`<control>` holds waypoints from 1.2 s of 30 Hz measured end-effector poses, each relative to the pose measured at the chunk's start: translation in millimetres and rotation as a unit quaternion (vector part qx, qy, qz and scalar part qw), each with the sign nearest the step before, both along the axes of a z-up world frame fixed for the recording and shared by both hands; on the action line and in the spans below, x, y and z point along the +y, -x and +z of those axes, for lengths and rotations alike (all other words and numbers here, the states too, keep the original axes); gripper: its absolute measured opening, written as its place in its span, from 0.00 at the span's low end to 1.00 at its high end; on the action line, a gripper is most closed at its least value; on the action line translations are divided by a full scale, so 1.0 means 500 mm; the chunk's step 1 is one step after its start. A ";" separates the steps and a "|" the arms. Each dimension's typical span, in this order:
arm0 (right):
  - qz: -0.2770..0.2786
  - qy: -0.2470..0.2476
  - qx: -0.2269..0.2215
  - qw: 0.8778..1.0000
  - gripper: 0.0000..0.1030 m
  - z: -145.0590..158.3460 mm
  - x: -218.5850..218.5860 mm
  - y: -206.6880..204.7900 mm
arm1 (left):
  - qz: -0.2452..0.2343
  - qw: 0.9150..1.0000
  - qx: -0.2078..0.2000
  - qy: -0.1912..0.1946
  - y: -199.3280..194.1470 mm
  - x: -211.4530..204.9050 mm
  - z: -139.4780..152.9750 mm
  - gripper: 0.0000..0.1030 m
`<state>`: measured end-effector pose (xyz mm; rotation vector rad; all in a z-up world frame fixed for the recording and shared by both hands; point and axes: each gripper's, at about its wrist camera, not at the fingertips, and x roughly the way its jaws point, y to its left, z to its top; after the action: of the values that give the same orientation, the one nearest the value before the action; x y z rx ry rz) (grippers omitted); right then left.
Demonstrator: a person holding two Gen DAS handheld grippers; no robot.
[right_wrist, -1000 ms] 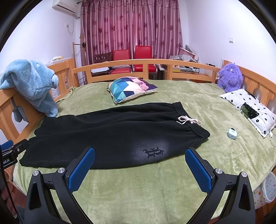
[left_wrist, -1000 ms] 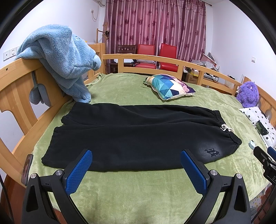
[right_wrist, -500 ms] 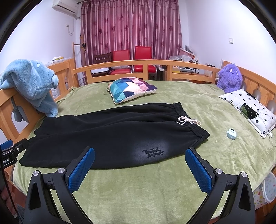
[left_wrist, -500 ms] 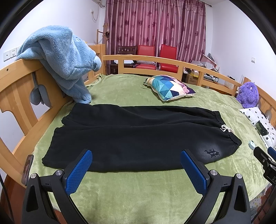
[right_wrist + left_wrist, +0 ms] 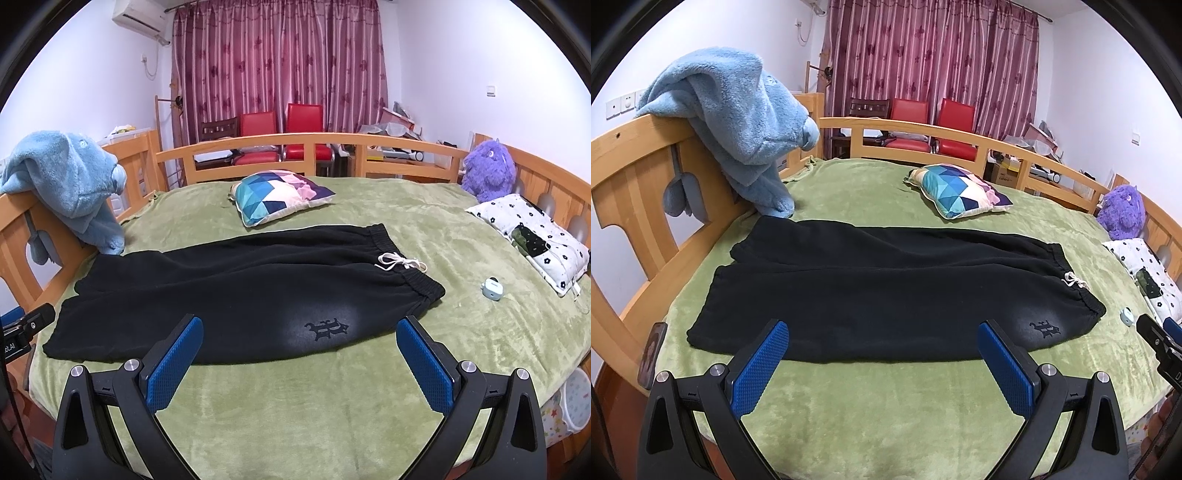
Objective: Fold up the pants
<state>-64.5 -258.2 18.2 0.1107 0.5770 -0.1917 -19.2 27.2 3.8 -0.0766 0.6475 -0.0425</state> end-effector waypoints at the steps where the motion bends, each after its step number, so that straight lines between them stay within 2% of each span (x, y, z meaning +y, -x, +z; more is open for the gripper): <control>1: 0.004 0.000 0.000 1.000 0.99 -0.001 -0.001 0.001 | 0.001 1.000 -0.002 0.003 0.002 0.010 -0.004 1.00; 5: 0.007 0.010 -0.002 1.000 0.98 -0.010 -0.003 0.009 | 0.005 1.000 0.008 0.007 0.005 0.032 -0.028 1.00; 9: 0.025 0.007 0.000 1.000 0.92 -0.037 -0.010 0.013 | 0.008 1.000 0.021 0.009 0.000 0.053 -0.048 0.99; 13: 0.040 0.012 0.024 0.999 0.86 -0.096 -0.014 0.009 | 0.004 0.999 0.036 -0.001 -0.009 0.069 -0.078 0.99; 14: 0.043 0.013 0.032 0.998 0.82 -0.109 -0.015 0.006 | 0.005 0.999 0.038 -0.002 -0.009 0.073 -0.089 0.99; 18: 0.035 0.009 0.059 0.998 0.74 -0.171 -0.034 -0.015 | 0.006 0.998 0.062 -0.001 -0.016 0.099 -0.159 0.99; 26: 0.020 -0.027 0.072 0.997 0.72 -0.273 -0.090 -0.052 | 0.021 0.993 0.103 0.057 -0.083 0.158 -0.262 0.97; 31: -0.022 -0.049 0.097 0.994 0.72 -0.331 -0.157 -0.110 | 0.033 0.987 0.119 0.100 -0.145 0.180 -0.320 0.94; 35: -0.045 -0.088 0.105 0.990 0.72 -0.358 -0.217 -0.146 | 0.059 0.984 0.129 0.108 -0.188 0.202 -0.357 0.93; 36: -0.048 -0.096 0.107 0.988 0.72 -0.363 -0.227 -0.155 | 0.061 0.983 0.130 0.111 -0.197 0.208 -0.365 0.89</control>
<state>12.8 -371.6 -163.2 0.3080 0.8047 -0.2427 79.5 131.0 -178.9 -0.3419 0.8969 0.0141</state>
